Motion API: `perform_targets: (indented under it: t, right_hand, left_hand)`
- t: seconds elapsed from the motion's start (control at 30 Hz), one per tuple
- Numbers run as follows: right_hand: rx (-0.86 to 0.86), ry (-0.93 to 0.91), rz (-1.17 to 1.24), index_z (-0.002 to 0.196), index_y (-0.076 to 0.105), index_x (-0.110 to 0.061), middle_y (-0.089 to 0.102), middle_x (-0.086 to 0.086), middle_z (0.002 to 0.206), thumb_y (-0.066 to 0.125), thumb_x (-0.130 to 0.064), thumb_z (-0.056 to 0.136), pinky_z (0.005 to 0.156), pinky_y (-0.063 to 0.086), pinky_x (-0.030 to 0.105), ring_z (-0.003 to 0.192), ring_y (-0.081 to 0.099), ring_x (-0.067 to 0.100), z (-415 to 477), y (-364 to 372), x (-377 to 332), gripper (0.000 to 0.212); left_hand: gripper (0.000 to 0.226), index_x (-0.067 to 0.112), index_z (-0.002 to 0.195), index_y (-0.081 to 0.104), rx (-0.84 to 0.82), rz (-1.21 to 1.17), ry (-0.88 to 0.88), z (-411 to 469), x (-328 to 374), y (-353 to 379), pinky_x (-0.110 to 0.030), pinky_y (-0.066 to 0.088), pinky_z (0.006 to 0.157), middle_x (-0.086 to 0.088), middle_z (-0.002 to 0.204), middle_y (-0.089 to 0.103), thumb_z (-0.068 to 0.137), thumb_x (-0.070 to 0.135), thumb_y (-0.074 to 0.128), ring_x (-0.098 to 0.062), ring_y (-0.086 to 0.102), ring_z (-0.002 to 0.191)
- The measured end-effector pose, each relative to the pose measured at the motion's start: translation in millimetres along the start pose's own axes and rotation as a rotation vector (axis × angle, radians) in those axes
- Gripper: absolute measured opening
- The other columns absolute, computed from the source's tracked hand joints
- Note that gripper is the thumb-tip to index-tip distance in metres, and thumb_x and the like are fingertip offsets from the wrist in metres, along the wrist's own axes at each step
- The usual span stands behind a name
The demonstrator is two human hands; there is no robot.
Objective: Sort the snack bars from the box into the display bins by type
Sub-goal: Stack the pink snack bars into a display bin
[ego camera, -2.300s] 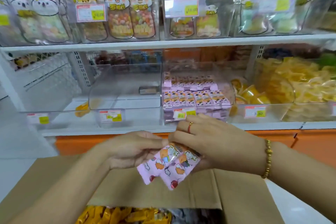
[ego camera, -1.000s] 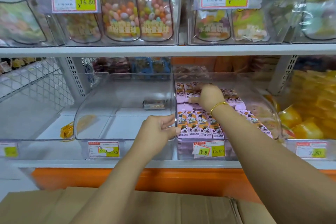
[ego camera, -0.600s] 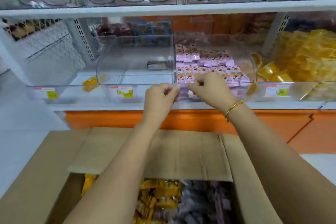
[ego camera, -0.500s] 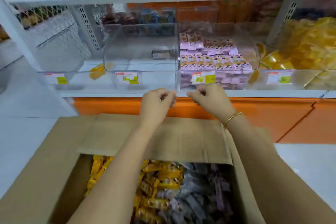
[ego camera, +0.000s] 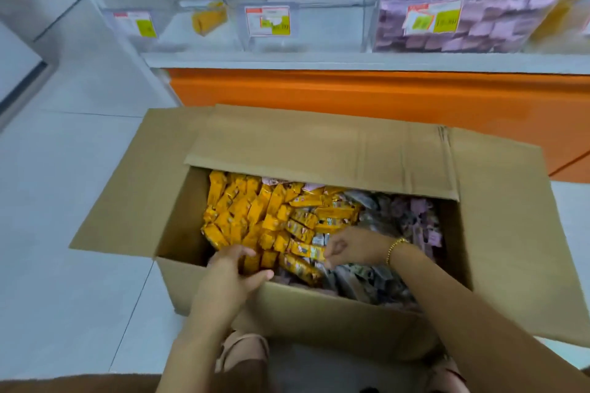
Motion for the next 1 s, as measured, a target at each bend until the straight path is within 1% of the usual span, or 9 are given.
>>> perform_targets:
  t: [0.03, 0.13, 0.17, 0.27, 0.37, 0.57, 0.8, 0.93, 1.0]
  right_hand:
    - [-0.042, -0.007, -0.014, 0.099, 0.07, -0.009, 0.068, -0.003, 0.091, 0.065, -0.031, 0.089, 0.079, 0.047, 0.026, 0.083, 0.06, 0.007, 6.3, 5.7, -0.7, 0.025]
    - [-0.105, 0.0, -0.007, 0.085, 0.069, -0.012, 0.069, -0.005, 0.075, 0.06, -0.032, 0.092, 0.063, 0.043, 0.014, 0.062, 0.056, -0.007, 31.2, 13.6, -1.2, 0.024]
    - [-0.123, 0.019, 0.013, 0.089, 0.069, -0.011, 0.072, 0.001, 0.083, 0.059, -0.033, 0.093, 0.065, 0.045, 0.015, 0.066, 0.057, -0.004, 37.5, 16.9, -1.1, 0.024]
    - [-0.251, 0.033, 0.027, 0.123, 0.06, -0.013, 0.062, 0.009, 0.125, 0.054, -0.035, 0.096, 0.085, 0.046, 0.024, 0.098, 0.059, 0.012, 54.9, 35.8, -12.0, 0.036]
    - [-0.364, 0.042, -0.118, 0.141, 0.044, -0.013, 0.042, 0.003, 0.147, 0.045, -0.036, 0.099, 0.106, 0.032, 0.027, 0.132, 0.041, 0.022, 73.2, 56.8, -23.2, 0.048]
    - [-0.466, 0.182, -0.307, 0.141, 0.043, -0.007, 0.04, 0.012, 0.148, 0.027, -0.062, 0.096, 0.106, 0.036, 0.036, 0.131, 0.043, 0.029, 96.5, 68.3, -41.3, 0.074]
    - [-0.459, 0.36, -0.255, 0.137, 0.042, 0.003, 0.047, 0.017, 0.135, 0.025, -0.024, 0.104, 0.101, 0.039, 0.041, 0.111, 0.05, 0.027, 92.0, 83.2, -53.1, 0.046]
    - [-0.464, 0.272, -0.378, 0.13, 0.049, 0.004, 0.052, 0.012, 0.108, 0.026, -0.025, 0.105, 0.083, 0.042, 0.037, 0.093, 0.049, 0.024, 97.2, 84.8, -50.1, 0.045]
    - [-0.495, 0.261, -0.403, 0.132, 0.049, -0.001, 0.057, 0.013, 0.12, 0.026, -0.031, 0.105, 0.086, 0.044, 0.036, 0.105, 0.055, 0.029, 98.8, 84.3, -43.9, 0.047]
  left_hand:
    - [0.038, 0.028, 0.094, 0.061, -0.055, 0.055, -0.064, 0.3, -11.5, 0.3, -0.026, 0.041, 0.078, 0.008, 0.097, 0.052, 0.066, 0.032, 0.085, -0.012, 0.053, 0.095]
    - [0.037, 0.04, 0.081, 0.055, -0.112, 0.154, -0.124, 4.1, -30.8, 3.3, -0.022, 0.034, 0.071, 0.007, 0.094, 0.049, 0.063, 0.032, 0.086, -0.016, 0.055, 0.096]
    - [0.034, 0.038, 0.081, 0.058, -0.101, 0.159, -0.1, 2.8, -28.7, 3.1, -0.021, 0.031, 0.069, 0.007, 0.092, 0.049, 0.064, 0.029, 0.086, -0.013, 0.051, 0.093]
    - [0.033, 0.032, 0.08, 0.057, -0.061, 0.21, -0.018, 2.3, -23.2, 0.3, -0.02, 0.028, 0.063, 0.008, 0.089, 0.049, 0.064, 0.026, 0.085, -0.008, 0.04, 0.088]
    - [0.03, 0.027, 0.081, 0.064, -0.066, 0.233, -0.026, 2.6, -22.9, -2.4, -0.009, 0.03, 0.059, 0.01, 0.085, 0.047, 0.061, 0.027, 0.086, -0.007, 0.038, 0.085]
    - [0.029, 0.025, 0.081, 0.067, -0.048, 0.255, -0.034, -6.6, -22.8, -5.3, -0.009, 0.028, 0.057, 0.015, 0.082, 0.049, 0.06, 0.031, 0.086, -0.006, 0.042, 0.084]
    - [0.029, 0.024, 0.081, 0.066, -0.036, 0.236, -0.002, -13.0, -22.5, -6.1, -0.009, 0.027, 0.058, 0.019, 0.077, 0.044, 0.061, 0.028, 0.086, -0.007, 0.04, 0.083]
    - [0.029, 0.021, 0.082, 0.066, -0.028, 0.218, 0.006, -11.7, -23.0, -4.5, -0.01, 0.028, 0.06, 0.011, 0.083, 0.049, 0.061, 0.027, 0.086, -0.008, 0.04, 0.086]
    - [0.029, 0.02, 0.083, 0.066, -0.029, 0.202, -0.002, -11.3, -22.5, -4.3, -0.008, 0.029, 0.062, 0.01, 0.083, 0.049, 0.063, 0.026, 0.085, -0.009, 0.04, 0.086]
Point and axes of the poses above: each hand's wrist, its own z-axis towards the middle knuckle, its own y-axis out of the palm, x = y × z, the point moved 3 cm from there along z, towards the middle knuckle
